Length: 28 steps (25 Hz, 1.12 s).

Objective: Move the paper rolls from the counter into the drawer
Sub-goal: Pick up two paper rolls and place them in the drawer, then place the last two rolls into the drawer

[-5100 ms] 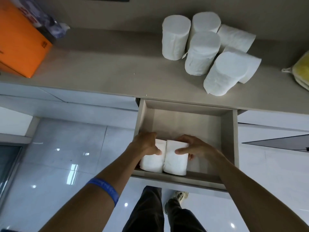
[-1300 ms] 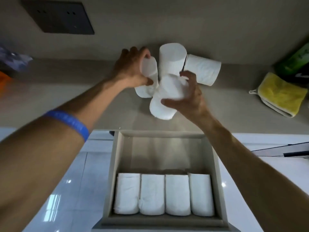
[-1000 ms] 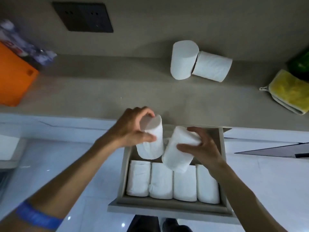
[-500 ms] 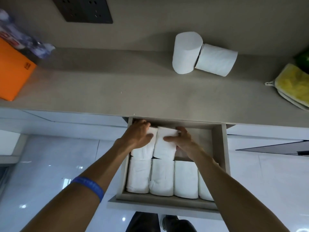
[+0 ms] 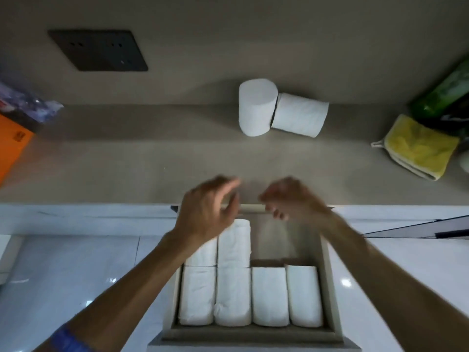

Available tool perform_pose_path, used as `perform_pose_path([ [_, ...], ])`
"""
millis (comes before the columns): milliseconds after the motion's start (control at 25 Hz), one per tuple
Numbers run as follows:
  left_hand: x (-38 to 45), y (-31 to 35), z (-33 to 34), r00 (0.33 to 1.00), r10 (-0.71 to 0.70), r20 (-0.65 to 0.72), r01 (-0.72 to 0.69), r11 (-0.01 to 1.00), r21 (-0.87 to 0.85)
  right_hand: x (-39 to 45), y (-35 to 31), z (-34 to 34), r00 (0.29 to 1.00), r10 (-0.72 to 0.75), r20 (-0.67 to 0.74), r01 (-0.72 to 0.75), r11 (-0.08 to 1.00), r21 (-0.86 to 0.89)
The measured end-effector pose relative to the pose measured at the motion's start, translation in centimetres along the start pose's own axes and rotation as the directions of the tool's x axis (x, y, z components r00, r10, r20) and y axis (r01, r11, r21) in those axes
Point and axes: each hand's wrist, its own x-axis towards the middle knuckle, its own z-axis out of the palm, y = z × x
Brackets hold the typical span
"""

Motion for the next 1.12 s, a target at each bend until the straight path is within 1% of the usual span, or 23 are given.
perform_pose_path([
  [40,3.1,0.6,0.0,0.996,-0.04,-0.079,0.034,0.997,-0.073,1.0,-1.4,-2.8,0.977,-0.085,-0.198,0.08,0.996,-0.033],
  [80,6.4,1.1,0.2,0.989,-0.111,-0.098,0.101,0.99,-0.102,2.4,-2.7,-5.2,0.897,-0.177,-0.404,0.125,0.98,-0.153],
  [120,9.8,1.2,0.7,0.981,-0.184,-0.061,0.178,0.98,-0.088,3.9,-3.8,-7.3,0.798,-0.256,-0.547,0.112,0.953,-0.281],
  [160,13.0,1.2,1.5,0.968,-0.251,0.014,0.251,0.967,-0.031,5.4,-4.7,-8.7,0.74,-0.3,-0.602,0.067,0.924,-0.377],
  [200,15.7,0.9,2.5,0.945,-0.311,0.097,0.307,0.95,0.056,7.1,-5.0,-9.6,0.742,-0.309,-0.595,0.001,0.888,-0.46],
  [240,17.6,0.7,3.4,0.922,-0.347,0.171,0.327,0.935,0.139,8.4,-5.0,-10.1,0.785,-0.297,-0.543,-0.066,0.832,-0.551],
  [280,18.7,0.3,4.2,0.907,-0.356,0.225,0.314,0.928,0.201,9.5,-4.7,-10.3,0.834,-0.276,-0.479,-0.119,0.757,-0.643],
  [320,19.4,-0.3,5.0,0.906,-0.339,0.255,0.279,0.929,0.243,10.4,-4.2,-10.4,0.866,-0.247,-0.435,-0.149,0.702,-0.696],
  [360,19.9,-0.8,5.7,0.91,-0.315,0.268,0.248,0.934,0.256,11.1,-3.6,-10.3,0.883,-0.223,-0.412,-0.163,0.679,-0.715],
  [400,20.2,-1.4,6.2,0.912,-0.304,0.276,0.238,0.939,0.249,11.6,-3.2,-10.2,0.886,-0.219,-0.41,-0.17,0.669,-0.724],
  [440,20.6,-1.9,6.6,0.907,-0.316,0.278,0.256,0.939,0.231,12.2,-2.8,-10.2,0.875,-0.239,-0.422,-0.176,0.654,-0.736],
  [520,21.2,-2.7,6.8,0.894,-0.367,0.257,0.333,0.928,0.167,12.8,-2.6,-10.2,0.85,-0.282,-0.445,-0.194,0.618,-0.762],
  [560,21.3,-2.8,6.8,0.891,-0.38,0.248,0.358,0.925,0.13,12.8,-2.5,-10.3,0.855,-0.272,-0.443,-0.187,0.634,-0.75],
  [600,21.4,-2.7,6.8,0.892,-0.377,0.249,0.365,0.926,0.097,12.6,-2.3,-10.3,0.866,-0.24,-0.439,-0.161,0.697,-0.698],
  [640,21.1,-2.5,6.8,0.893,-0.369,0.257,0.363,0.929,0.072,12.4,-2.3,-10.2,0.882,-0.191,-0.431,-0.131,0.778,-0.614],
  [680,20.7,-2.2,6.7,0.896,-0.363,0.257,0.363,0.931,0.049,11.8,-2.4,-10.1,0.899,-0.133,-0.417,-0.124,0.836,-0.534],
  [800,17.2,-0.6,4.9,0.886,-0.398,0.237,0.42,0.906,-0.05,6.9,-1.3,-8.5,0.927,-0.033,-0.374,-0.146,0.886,-0.439],
  [880,12.4,0.1,3.1,0.876,-0.401,0.266,0.453,0.874,-0.174,1.8,1.1,-6.0,0.94,0.029,-0.341,-0.118,0.963,-0.244],
  [920,9.3,0.4,2.2,0.858,-0.419,0.297,0.495,0.829,-0.26,-1.2,2.7,-4.3,0.942,0.064,-0.329,-0.117,0.983,-0.144],
  [1000,3.5,1.0,0.4,0.797,-0.484,0.361,0.603,0.675,-0.425,-6.5,5.4,-0.8,0.937,0.185,-0.298,-0.193,0.981,0.0],
  [1080,0.2,1.4,0.0,0.726,-0.557,0.403,0.681,0.508,-0.527,-8.9,7.6,1.7,0.911,0.282,-0.301,-0.26,0.959,0.112],
  [1120,-0.6,1.5,0.4,0.695,-0.585,0.417,0.708,0.455,-0.54,-9.1,8.3,2.3,0.896,0.307,-0.321,-0.274,0.951,0.144],
])
